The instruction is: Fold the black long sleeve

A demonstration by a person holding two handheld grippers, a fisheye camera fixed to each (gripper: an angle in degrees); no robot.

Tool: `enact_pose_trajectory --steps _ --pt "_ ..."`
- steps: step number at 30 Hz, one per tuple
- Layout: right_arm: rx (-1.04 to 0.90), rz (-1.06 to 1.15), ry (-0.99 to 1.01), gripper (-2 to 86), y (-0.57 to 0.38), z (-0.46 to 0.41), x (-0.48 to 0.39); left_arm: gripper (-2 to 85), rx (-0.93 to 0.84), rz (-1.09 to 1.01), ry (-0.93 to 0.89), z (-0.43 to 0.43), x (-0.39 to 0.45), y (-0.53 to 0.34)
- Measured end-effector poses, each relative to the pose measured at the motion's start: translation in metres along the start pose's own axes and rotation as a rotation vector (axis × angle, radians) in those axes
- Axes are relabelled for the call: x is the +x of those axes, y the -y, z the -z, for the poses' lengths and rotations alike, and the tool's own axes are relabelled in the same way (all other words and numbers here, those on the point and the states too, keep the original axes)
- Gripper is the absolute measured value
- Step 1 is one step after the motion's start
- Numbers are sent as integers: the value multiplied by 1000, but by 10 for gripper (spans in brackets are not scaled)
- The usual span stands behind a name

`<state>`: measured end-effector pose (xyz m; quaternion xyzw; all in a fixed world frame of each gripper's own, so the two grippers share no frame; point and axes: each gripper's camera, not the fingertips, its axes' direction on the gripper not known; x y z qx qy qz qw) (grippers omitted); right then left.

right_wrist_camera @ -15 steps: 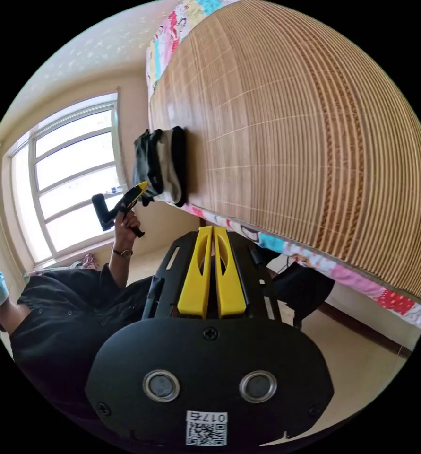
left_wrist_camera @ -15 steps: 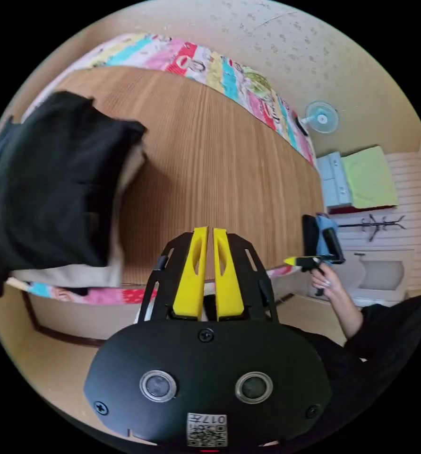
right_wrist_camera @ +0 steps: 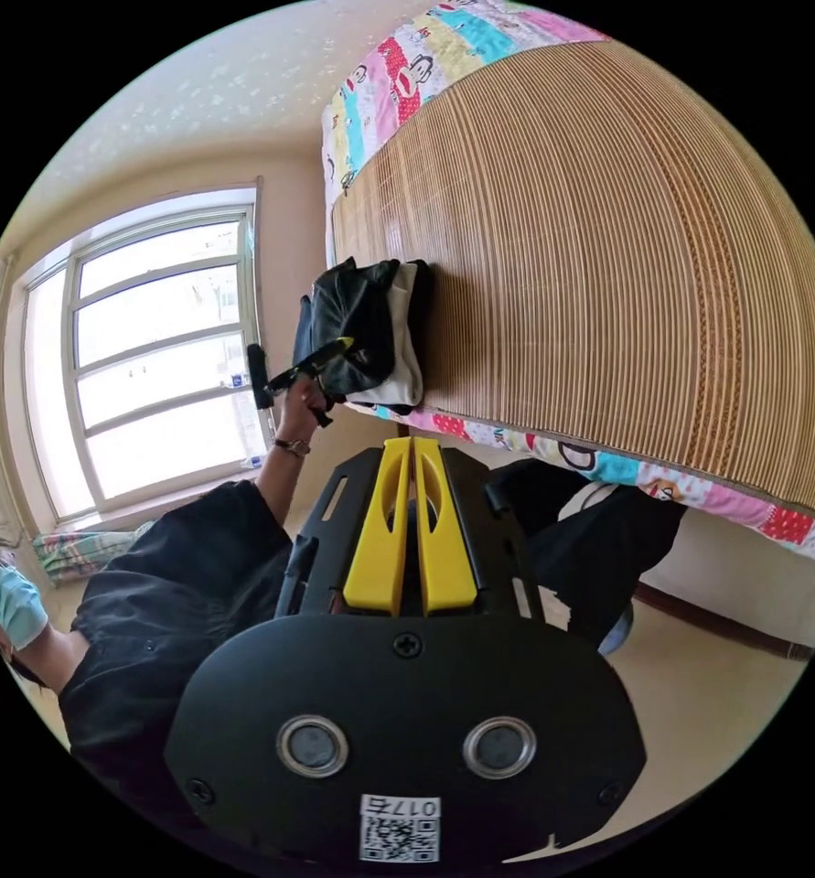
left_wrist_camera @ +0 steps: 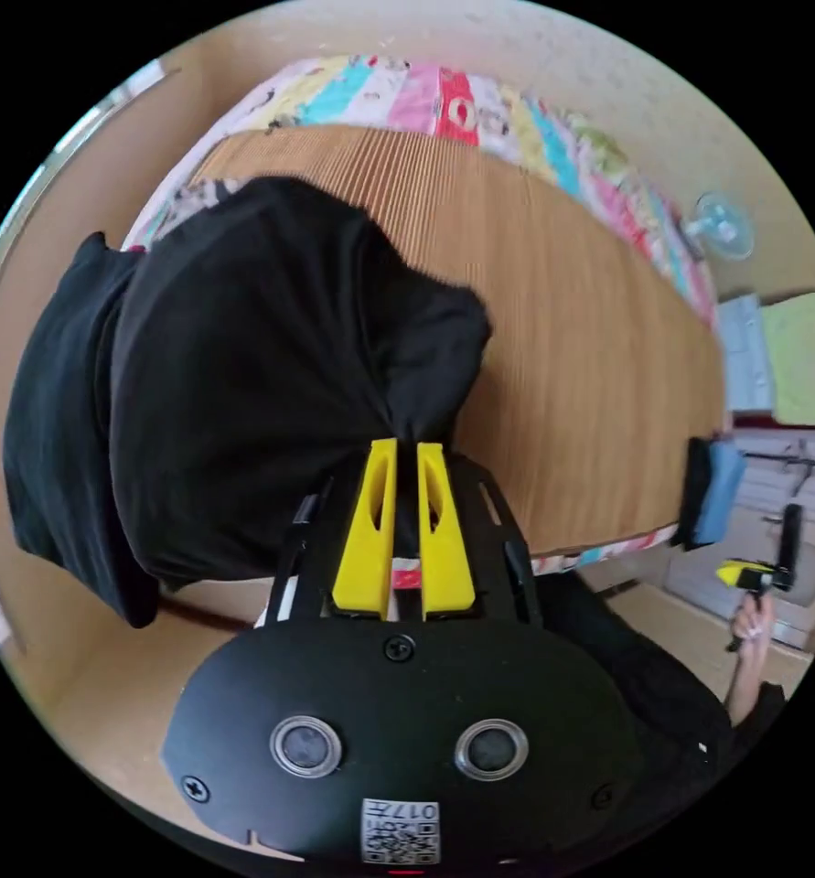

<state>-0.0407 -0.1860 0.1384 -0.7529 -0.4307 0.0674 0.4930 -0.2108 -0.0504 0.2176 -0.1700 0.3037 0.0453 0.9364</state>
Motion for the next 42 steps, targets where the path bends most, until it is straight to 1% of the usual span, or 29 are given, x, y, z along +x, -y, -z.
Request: enact_pose_trajectory --steps 1,2,4,5,6,8,10,11,12,13,16,18,20,21,22,23,25,28,29,31,32,34,35,37,38,39,40,41,42 --pt "9 3 -11 5 -10 5 0 43 129 -24 -178 34 -10 -14" --pt "33 20 -9 5 -20 11 1 42 203 -52 -267 52 -13 -21" --pt "84 67 6 6 -35 23 2 42 473 -211 -614 125 -20 -50" --pt "129 98 13 7 -44 32 2 41 527 -250 -689 140 -20 -56" --pt "154 111 18 7 -49 38 3 41 614 -343 -812 168 -16 -67" --pt "231 190 77 11 -66 60 1 41 687 -559 -967 203 4 -82" --pt "287 275 133 16 -78 82 -4 42 788 -902 -1276 238 34 -104" --pt "327 335 147 20 -87 97 -9 42 815 -973 -1365 243 41 -109" --pt "346 366 147 23 -92 105 -13 42 855 -1082 -1530 251 52 -115" --pt "389 425 131 30 -102 120 -21 43 876 -1134 -1668 254 61 -118" --pt "467 568 87 60 -129 152 -42 42 858 -1083 -1834 245 85 -120" --pt "486 663 94 80 -145 163 -53 42 762 -1048 -1847 233 110 -120" --pt "494 769 120 99 -162 165 -60 41 606 -1041 -1846 217 145 -119" --pt "497 793 123 103 -166 164 -61 41 493 -1047 -1843 203 172 -121" --pt "506 842 119 111 -173 158 -62 41 377 -1040 -1835 188 202 -125" --pt "513 889 101 124 -178 149 -63 41 320 -1036 -1827 181 216 -128" --pt "487 928 69 153 -176 130 -65 42 108 -1067 -1751 155 276 -147" --pt "441 1024 75 186 -172 96 -74 43 -75 -1111 -1713 131 334 -175" --pt "437 1084 60 186 -176 82 -80 43 -104 -1119 -1716 127 343 -180" --pt "459 1088 17 170 -181 70 -85 44 -190 -1136 -1686 118 371 -199" --pt "485 1083 30 130 -186 69 -85 45 -213 -1134 -1665 116 377 -203" --pt "550 1135 90 77 -205 79 -78 48 -237 -1153 -1530 113 395 -221" --pt "606 1094 77 59 -214 87 -71 48 -242 -1152 -1485 113 398 -225" --pt "653 1050 20 54 -228 97 -62 50 -261 -1062 -1256 106 402 -236" --pt "659 1035 -23 52 -237 99 -56 50 -248 -1037 -1185 104 402 -239" --pt "662 1025 -39 52 -240 99 -53 51 -214 -987 -1019 100 403 -244" --pt "668 1003 -55 51 -246 98 -46 53 -200 -928 -800 91 407 -249" --pt "677 978 -66 50 -251 94 -40 55 -200 -896 -680 86 410 -251" --pt "682 962 -75 50 -253 91 -36 54 -207 -832 -427 72 418 -257"
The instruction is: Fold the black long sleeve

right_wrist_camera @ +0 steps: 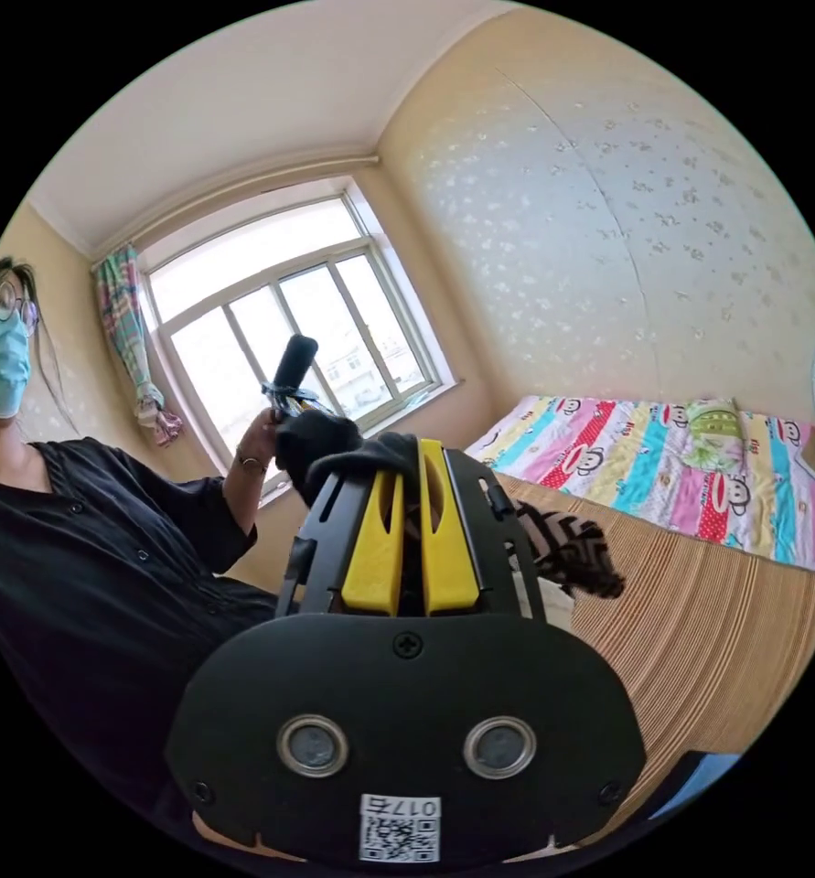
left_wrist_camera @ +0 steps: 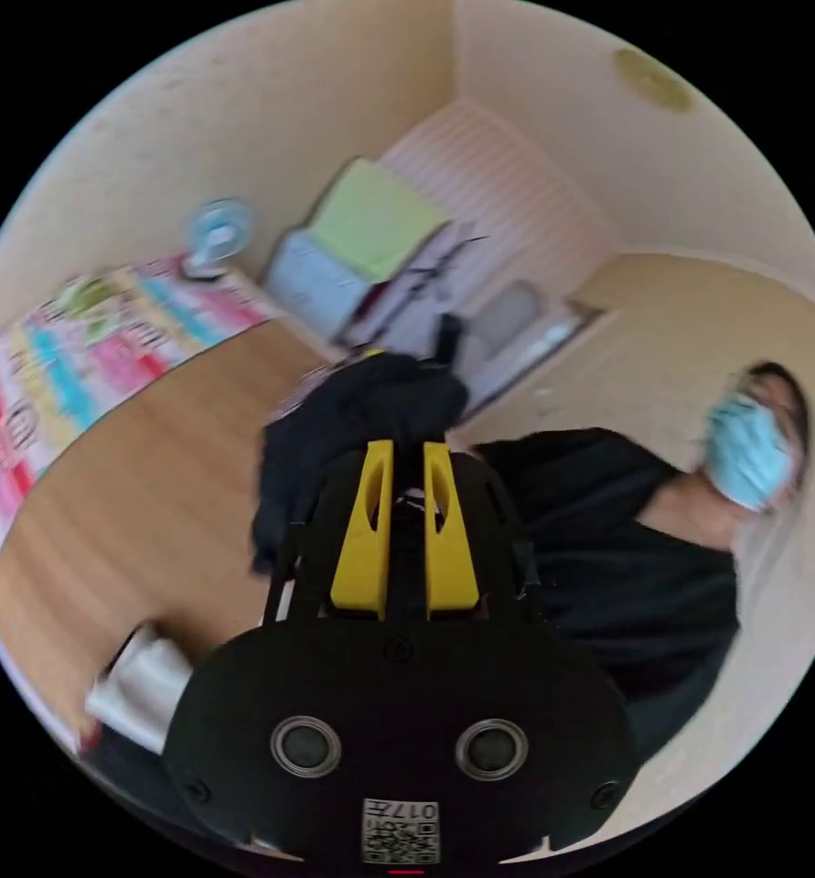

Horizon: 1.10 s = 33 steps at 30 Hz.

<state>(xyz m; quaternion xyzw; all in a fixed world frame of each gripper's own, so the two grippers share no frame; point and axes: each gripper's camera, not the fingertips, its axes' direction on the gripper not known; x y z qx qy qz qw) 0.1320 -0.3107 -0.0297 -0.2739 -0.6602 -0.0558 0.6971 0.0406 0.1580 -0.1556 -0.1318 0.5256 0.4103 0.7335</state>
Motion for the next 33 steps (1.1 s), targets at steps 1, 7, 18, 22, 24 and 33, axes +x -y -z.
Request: enact_pose_trajectory --steps 1,7,18,22,24,33 --pt "-7 -27 -29 49 -9 -2 0 50 -92 72 201 -20 4 4" --pt "-130 -115 -127 47 -45 -35 -4 57 -620 258 801 -147 -9 8" --pt "-118 -165 -117 47 -77 -30 -23 -9 -668 264 752 -247 -38 -38" --pt "-159 -182 -137 48 -76 -37 -33 -9 -257 172 90 -219 -16 -58" --pt "-173 -172 -130 48 -69 -39 -41 -8 -11 117 -162 -199 -9 -73" --pt "-271 -127 -94 48 -13 -49 -87 126 354 9 -136 -195 45 -142"
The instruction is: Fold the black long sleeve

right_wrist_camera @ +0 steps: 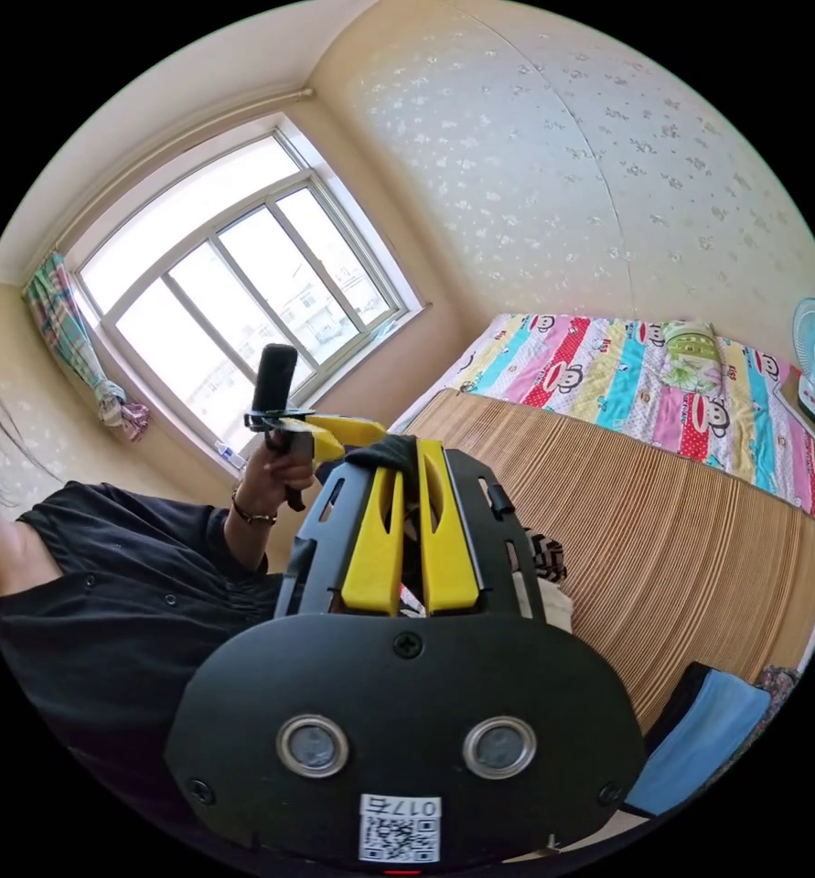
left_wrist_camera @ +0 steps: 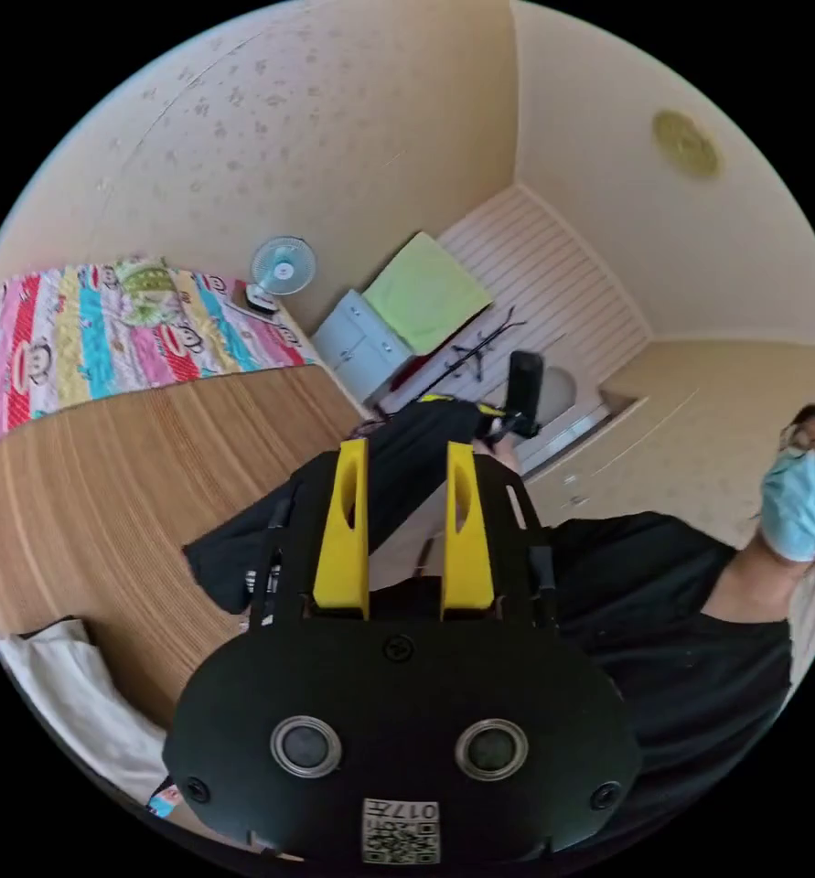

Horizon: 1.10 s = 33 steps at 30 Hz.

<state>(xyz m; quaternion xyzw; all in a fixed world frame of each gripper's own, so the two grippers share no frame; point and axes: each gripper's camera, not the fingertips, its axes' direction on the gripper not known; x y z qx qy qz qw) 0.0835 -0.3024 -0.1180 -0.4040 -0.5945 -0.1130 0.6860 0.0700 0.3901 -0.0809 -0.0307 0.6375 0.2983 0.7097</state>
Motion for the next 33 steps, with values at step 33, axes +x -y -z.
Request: enact_pose_trajectory --steps 33 --pt "165 -55 466 124 -113 -14 65 30 226 -319 235 145 79 20"
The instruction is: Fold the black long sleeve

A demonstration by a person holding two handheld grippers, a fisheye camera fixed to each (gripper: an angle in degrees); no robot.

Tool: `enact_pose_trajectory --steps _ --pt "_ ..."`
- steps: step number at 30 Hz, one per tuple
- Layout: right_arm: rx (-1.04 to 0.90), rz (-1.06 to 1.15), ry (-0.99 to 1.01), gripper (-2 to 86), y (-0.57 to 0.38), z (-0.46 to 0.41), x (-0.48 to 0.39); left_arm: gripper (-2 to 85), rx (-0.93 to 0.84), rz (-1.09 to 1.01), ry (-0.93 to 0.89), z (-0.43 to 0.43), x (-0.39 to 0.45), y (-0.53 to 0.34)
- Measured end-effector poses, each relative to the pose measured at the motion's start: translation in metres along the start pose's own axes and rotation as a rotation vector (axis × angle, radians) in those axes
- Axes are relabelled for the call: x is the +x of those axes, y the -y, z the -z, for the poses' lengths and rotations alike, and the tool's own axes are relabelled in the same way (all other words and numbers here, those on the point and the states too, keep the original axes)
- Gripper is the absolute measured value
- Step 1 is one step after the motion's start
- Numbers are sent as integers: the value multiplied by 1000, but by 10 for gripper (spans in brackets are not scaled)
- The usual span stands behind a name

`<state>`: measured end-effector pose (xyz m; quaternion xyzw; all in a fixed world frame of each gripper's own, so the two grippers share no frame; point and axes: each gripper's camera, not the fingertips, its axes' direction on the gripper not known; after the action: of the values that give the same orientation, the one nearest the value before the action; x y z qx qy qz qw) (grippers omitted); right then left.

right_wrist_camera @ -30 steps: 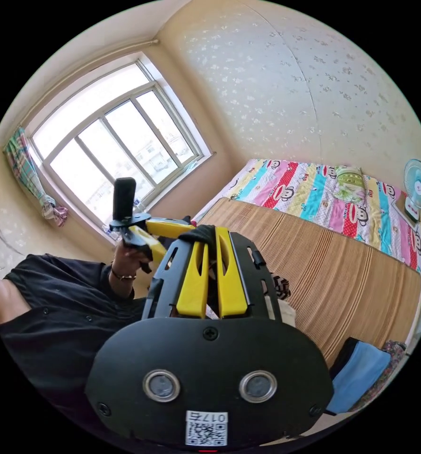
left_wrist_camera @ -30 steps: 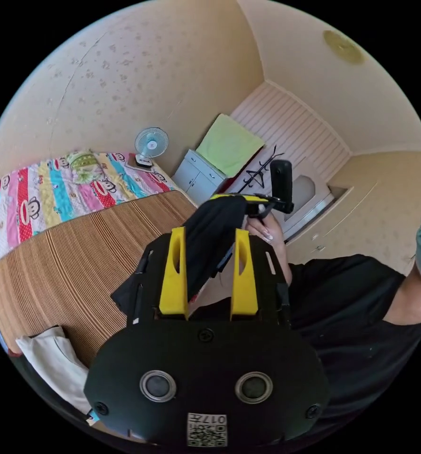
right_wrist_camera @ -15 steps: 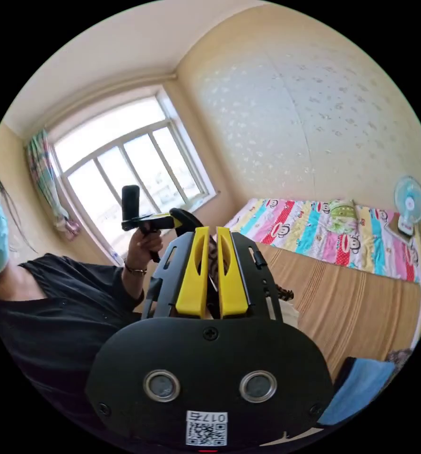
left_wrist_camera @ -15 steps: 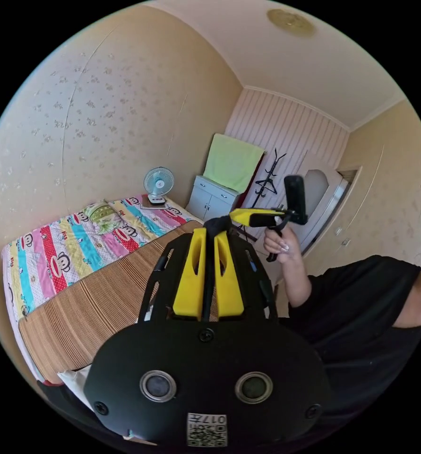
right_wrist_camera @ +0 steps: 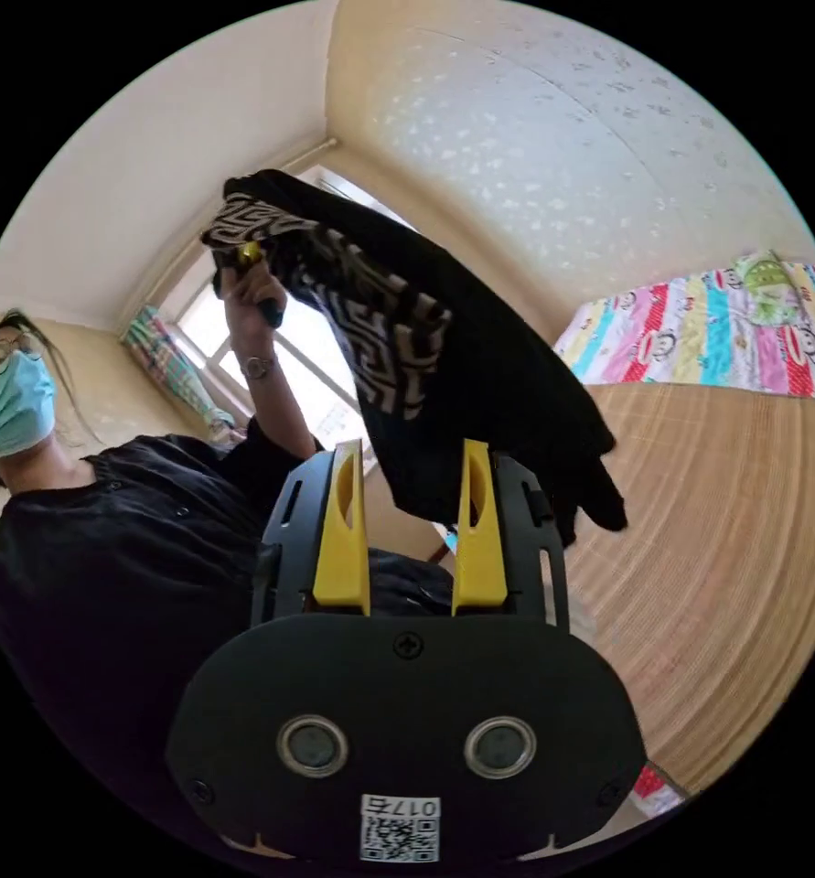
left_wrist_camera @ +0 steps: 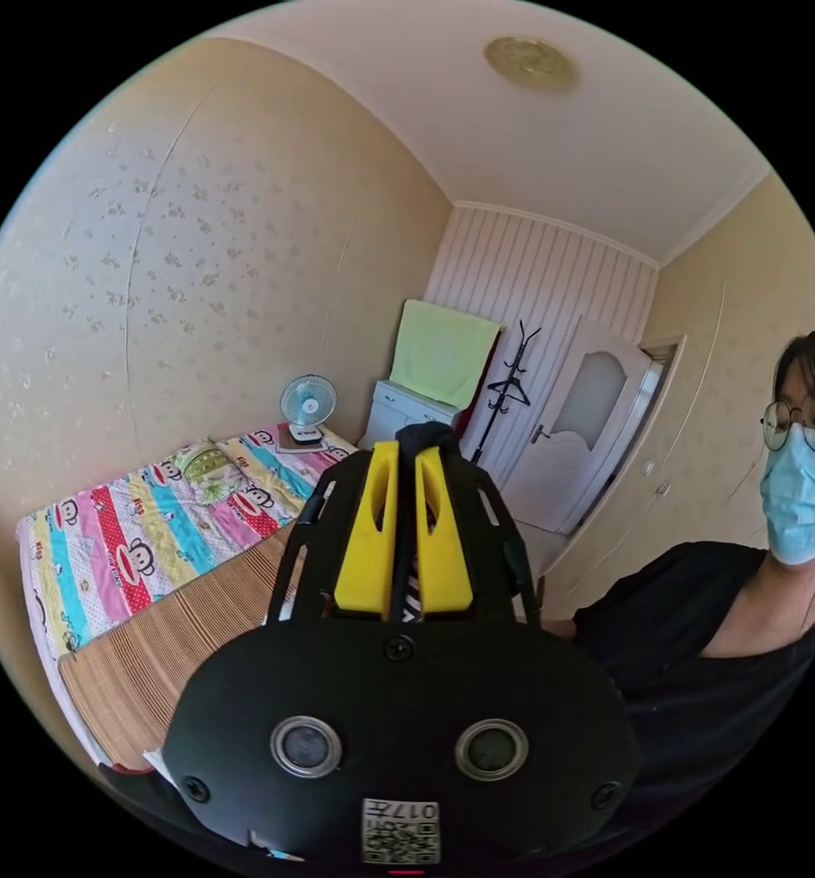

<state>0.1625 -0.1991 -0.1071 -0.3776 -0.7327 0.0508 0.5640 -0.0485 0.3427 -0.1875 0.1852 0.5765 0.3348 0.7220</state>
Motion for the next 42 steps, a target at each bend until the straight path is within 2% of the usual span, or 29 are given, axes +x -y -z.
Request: enact_pose_trajectory --steps 2,6,8,12,16,19,23,27,30,33,35,36,38,40,42 --pt "52 18 57 82 17 9 -6 31 6 5 4 7 -5 5" --pt "87 82 -91 38 48 41 -23 33 53 44 61 44 -28 10" --pt "180 140 -155 30 67 80 -42 34 70 75 54 64 -46 10" --pt "315 218 -295 24 94 135 -81 38 -38 99 -78 89 -98 9" --pt "386 302 -377 23 113 159 -122 31 -178 58 -363 71 -140 -17" --pt "380 305 -422 23 121 155 -140 15 -156 108 -427 54 -153 -42" --pt "386 299 -534 23 149 149 -162 4 -55 182 -343 53 -157 -30" --pt "280 250 -698 24 224 146 -145 -1 -4 325 -184 37 -193 40" --pt "77 155 -794 26 308 131 -71 -1 -97 460 -92 -12 -267 97" --pt "-91 51 -829 29 388 101 53 4 -206 594 38 -85 -375 133" --pt "-168 -20 -885 35 435 63 167 8 -201 695 123 -128 -446 137" --pt "-193 -55 -900 37 443 53 195 11 -185 752 182 -153 -489 132" --pt "-269 -279 -957 48 449 27 294 17 -208 819 287 -182 -536 114" --pt "-292 -344 -954 64 433 13 335 34 -233 898 400 -203 -559 77" --pt "-321 -323 -930 71 401 -2 356 41 -263 864 394 -219 -555 43"
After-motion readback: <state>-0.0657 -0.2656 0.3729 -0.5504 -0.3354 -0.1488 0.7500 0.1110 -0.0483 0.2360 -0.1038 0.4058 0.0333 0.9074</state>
